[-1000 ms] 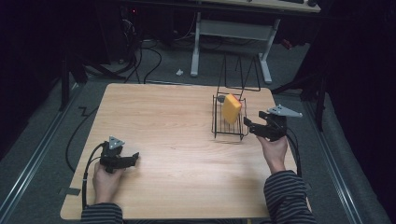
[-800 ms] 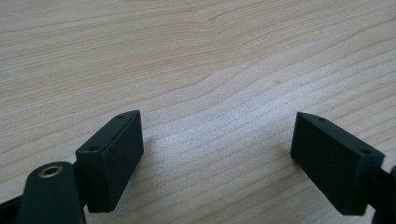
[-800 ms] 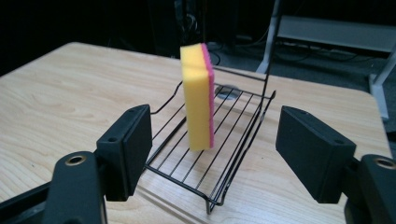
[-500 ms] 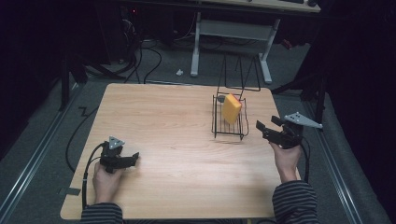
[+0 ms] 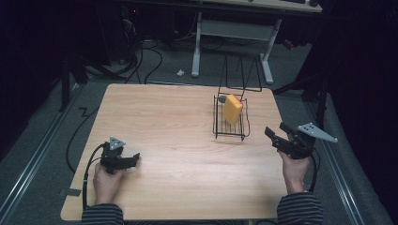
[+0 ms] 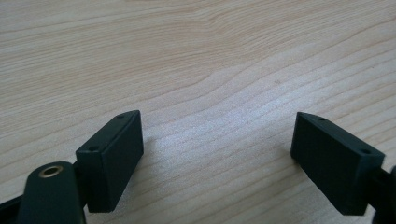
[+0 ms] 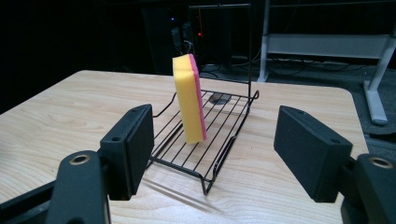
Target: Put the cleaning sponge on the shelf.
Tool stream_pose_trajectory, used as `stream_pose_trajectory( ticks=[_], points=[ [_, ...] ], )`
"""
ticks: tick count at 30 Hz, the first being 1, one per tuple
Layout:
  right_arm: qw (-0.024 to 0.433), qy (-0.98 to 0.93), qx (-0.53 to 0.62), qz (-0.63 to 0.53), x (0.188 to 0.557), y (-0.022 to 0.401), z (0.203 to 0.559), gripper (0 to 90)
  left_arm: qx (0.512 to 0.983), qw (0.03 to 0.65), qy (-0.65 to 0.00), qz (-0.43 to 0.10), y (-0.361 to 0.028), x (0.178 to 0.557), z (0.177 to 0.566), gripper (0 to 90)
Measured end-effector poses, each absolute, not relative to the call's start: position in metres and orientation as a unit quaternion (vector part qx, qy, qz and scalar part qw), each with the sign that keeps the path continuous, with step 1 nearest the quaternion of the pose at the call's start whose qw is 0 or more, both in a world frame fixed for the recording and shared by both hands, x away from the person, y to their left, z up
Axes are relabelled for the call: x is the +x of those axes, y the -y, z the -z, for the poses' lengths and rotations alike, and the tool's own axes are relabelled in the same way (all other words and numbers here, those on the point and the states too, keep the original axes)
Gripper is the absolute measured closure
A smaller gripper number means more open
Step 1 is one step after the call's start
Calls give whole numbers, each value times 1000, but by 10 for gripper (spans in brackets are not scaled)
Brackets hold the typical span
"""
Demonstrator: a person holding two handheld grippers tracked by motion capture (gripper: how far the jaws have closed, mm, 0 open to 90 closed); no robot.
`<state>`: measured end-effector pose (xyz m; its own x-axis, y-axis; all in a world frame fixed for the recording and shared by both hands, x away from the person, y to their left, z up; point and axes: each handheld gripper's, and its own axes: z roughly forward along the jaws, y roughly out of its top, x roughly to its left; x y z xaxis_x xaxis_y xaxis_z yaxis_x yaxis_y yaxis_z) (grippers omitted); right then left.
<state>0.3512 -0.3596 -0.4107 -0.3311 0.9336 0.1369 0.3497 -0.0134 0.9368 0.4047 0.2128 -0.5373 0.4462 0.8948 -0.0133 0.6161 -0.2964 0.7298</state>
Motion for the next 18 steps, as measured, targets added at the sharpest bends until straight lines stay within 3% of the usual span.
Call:
stream_pose_trajectory(
  ticks=[18],
  points=[
    [298, -611, 518, -519, 327, 378, 432, 315, 779, 342, -485, -204, -213, 405, 537, 176]
  ],
)
